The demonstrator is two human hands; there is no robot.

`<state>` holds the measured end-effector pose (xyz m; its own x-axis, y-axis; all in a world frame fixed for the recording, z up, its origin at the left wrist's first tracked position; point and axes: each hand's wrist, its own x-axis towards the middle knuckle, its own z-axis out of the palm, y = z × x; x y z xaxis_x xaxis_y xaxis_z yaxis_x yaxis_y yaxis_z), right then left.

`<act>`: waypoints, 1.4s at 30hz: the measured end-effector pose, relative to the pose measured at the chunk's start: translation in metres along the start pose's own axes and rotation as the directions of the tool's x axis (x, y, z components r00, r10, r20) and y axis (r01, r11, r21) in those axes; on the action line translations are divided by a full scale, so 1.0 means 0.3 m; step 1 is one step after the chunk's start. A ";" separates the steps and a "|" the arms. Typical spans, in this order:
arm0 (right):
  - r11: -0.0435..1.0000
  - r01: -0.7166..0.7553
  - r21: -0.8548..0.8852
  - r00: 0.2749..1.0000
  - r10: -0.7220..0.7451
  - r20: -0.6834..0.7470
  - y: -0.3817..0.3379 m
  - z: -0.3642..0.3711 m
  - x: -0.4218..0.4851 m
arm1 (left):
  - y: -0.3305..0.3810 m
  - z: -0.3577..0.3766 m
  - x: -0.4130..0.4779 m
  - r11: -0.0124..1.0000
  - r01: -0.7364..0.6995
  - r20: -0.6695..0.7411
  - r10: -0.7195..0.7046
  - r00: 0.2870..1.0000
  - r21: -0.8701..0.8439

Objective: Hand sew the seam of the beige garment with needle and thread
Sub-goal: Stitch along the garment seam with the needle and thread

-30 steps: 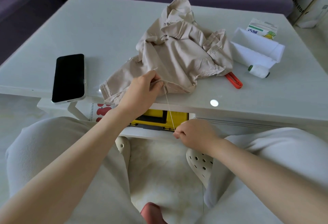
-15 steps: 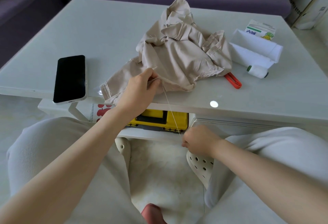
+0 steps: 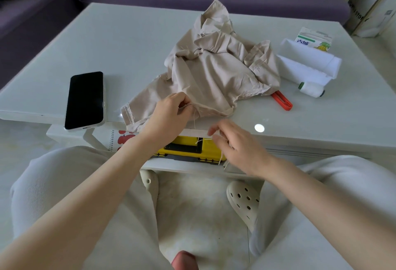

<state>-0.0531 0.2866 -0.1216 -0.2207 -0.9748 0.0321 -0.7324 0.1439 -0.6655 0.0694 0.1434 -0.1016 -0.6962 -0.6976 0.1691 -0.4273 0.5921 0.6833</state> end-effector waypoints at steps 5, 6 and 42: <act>0.997 0.070 -0.014 0.991 -0.072 -0.114 0.011 0.028 0.031 | -0.013 0.019 -0.017 0.999 0.042 0.041 -0.043 0.998 0.017; 0.996 0.084 -0.010 0.986 -0.085 -0.144 0.014 0.035 0.036 | -0.012 0.021 -0.020 0.999 0.041 0.052 -0.042 0.998 0.013; 0.997 0.081 0.007 0.938 -0.074 -0.338 0.019 0.082 0.080 | -0.010 0.027 -0.057 0.997 -0.074 -0.010 0.074 0.997 0.033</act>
<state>-0.0466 0.2599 -0.1429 -0.3704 -0.8677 0.3315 -0.7436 0.0631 -0.6656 0.0780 0.1568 -0.1123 -0.7204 -0.6556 0.2263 -0.3933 0.6549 0.6453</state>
